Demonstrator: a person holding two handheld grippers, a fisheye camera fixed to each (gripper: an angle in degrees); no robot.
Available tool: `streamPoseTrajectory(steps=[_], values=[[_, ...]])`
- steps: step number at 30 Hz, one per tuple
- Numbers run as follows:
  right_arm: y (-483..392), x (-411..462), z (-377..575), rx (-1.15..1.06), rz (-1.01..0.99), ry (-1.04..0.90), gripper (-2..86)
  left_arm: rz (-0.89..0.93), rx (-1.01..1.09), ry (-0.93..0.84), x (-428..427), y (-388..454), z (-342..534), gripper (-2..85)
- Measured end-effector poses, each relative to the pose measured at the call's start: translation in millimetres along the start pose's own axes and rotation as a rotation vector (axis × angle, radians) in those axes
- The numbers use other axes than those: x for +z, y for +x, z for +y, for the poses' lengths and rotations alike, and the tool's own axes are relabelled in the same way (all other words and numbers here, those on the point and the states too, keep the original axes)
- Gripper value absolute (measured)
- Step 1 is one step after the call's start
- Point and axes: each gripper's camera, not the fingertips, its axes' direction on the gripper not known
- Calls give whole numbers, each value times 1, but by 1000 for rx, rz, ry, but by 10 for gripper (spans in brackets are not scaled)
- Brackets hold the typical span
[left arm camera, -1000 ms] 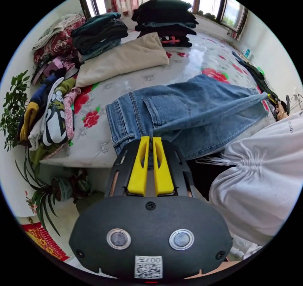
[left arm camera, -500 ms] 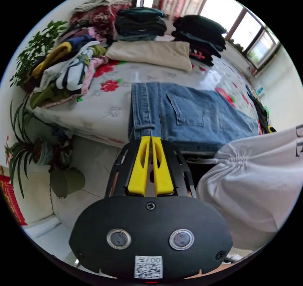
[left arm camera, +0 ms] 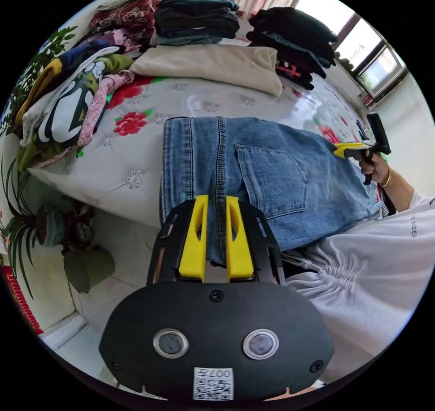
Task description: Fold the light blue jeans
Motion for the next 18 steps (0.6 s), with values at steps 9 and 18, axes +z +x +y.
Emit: streamPoseTrajectory(steps=[9,18], values=[[69,8,-61,252,-313,-52,67,43,27,-15,-4,-3,1,64],[108,43,-122,417,-620,-33,7,-13,52,-40,-9,6,-9,45]])
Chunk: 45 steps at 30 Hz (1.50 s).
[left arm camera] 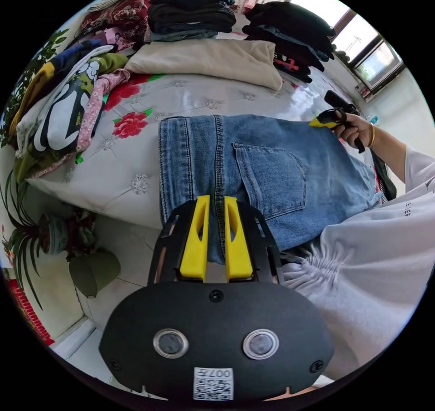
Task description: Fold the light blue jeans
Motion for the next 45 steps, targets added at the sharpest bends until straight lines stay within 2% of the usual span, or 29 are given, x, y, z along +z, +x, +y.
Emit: streamPoseTrajectory(steps=[3,6,8,12,16,20,22,25,27,29,33,37,38,40,42,44,45], values=[[-6,-26,0,-32,-57,176,2,-92,35,69,-10,-1,-20,8],[-7,-45,2,-21,13,361,3,-199,34,72,-9,-10,-54,-5],[-5,-62,17,7,72,540,9,-148,7,74,-3,-22,-69,-5],[-23,-82,69,-110,128,685,22,-11,-160,143,-19,-35,-63,26],[-44,-60,154,-218,392,623,32,5,-102,224,-44,-4,-38,58],[-57,16,219,-355,704,422,44,-17,202,148,-33,67,-41,83],[-52,52,229,-397,782,317,41,-49,360,63,-12,95,-45,89],[-28,98,231,-420,909,112,25,-253,552,-49,23,121,-47,41],[-24,103,240,-449,986,170,15,-263,630,-59,17,124,-54,2],[-29,86,243,-429,921,163,6,-209,612,-49,-2,119,-63,-5],[-53,60,273,-512,897,282,5,-203,588,81,-56,120,-47,-8],[-9,64,275,-380,817,218,21,-176,564,-87,-7,116,-29,-4],[2,56,278,-325,768,277,32,-191,526,-129,16,112,-26,-3],[3,31,293,-260,669,402,54,-189,491,-94,16,110,-29,-1],[5,-3,321,-193,606,574,78,-160,403,-151,10,106,-46,3],[18,-54,384,-22,593,898,99,-156,387,-125,0,103,-45,8],[24,-67,403,43,593,986,104,-145,362,-105,-8,99,-43,12]])
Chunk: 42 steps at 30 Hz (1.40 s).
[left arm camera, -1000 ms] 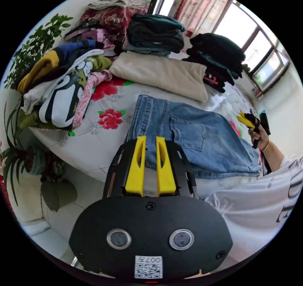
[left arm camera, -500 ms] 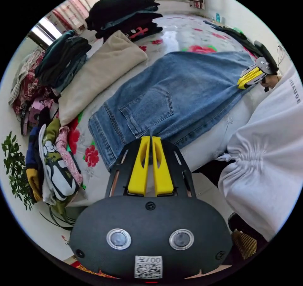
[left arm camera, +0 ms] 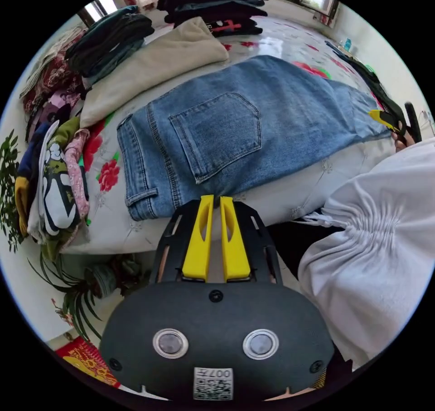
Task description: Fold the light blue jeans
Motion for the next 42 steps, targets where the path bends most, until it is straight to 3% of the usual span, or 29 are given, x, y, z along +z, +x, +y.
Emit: streamPoseTrajectory(steps=[2,5,8,10,15,18,19,23,27,30,32,35,38,42], values=[[68,-65,15,329,166,209,128,26,-96,24,-10,-11,9,15],[131,-121,40,653,309,407,161,119,-325,94,-24,-40,33,14],[168,-131,49,842,255,481,182,252,-568,163,-26,-72,57,42],[166,-133,47,887,274,559,190,347,-687,207,-24,-89,68,73],[157,-119,27,916,480,490,161,511,-917,302,-16,-128,82,115],[158,-119,43,1041,627,481,56,523,-943,298,-13,-140,84,117],[161,-123,53,1049,598,505,27,528,-944,294,-13,-142,84,117],[183,-145,111,1074,79,724,2,551,-980,309,-12,-159,100,120],[138,-159,99,781,-38,800,-1,577,-1040,357,-12,-181,123,126],[51,-159,42,326,-61,693,-2,562,-1006,356,-12,-194,120,132],[-46,-133,1,-75,-54,486,-2,584,-993,366,-9,-205,114,135],[-171,-64,-9,-497,-36,191,-1,594,-986,351,3,-226,103,133],[-255,42,18,-722,-32,-118,1,596,-974,360,7,-243,96,126],[-295,182,74,-778,8,-511,9,597,-977,362,11,-254,98,101]])
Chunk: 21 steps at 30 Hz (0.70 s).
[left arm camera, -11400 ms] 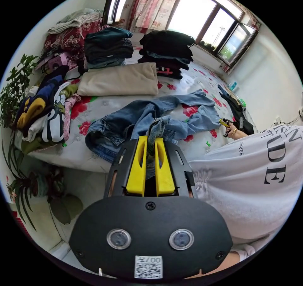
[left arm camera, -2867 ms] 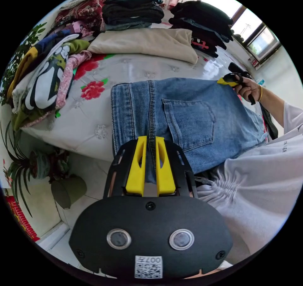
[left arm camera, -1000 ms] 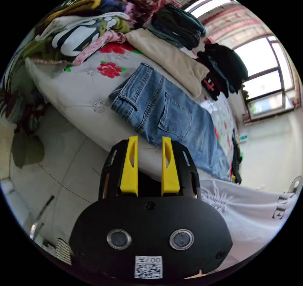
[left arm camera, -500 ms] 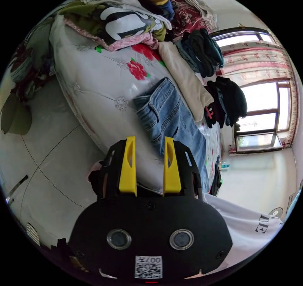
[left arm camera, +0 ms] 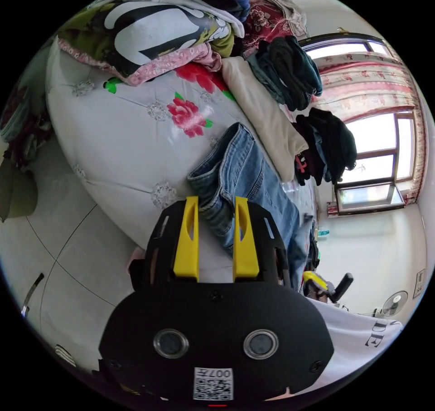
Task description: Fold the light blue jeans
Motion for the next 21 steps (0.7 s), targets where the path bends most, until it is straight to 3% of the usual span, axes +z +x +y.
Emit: streamPoseTrajectory(steps=[2,6,8,12,15,17,21], values=[[-22,45,-11,2,10,-94,23,41,-41,11,-3,-13,0,93],[-43,47,-16,-6,102,-66,47,147,-124,37,-6,-40,3,81],[-50,46,-25,-14,219,-12,66,149,-107,46,-7,-42,5,81],[-65,79,-60,-63,273,-20,79,139,-46,54,-10,-40,9,95],[-63,131,-79,-71,320,-169,64,91,-47,51,-11,-43,13,80],[-56,111,-77,-21,382,-71,31,123,-72,51,-11,-52,15,70],[-59,53,-62,-34,326,85,9,150,-97,44,-12,-69,22,61]])
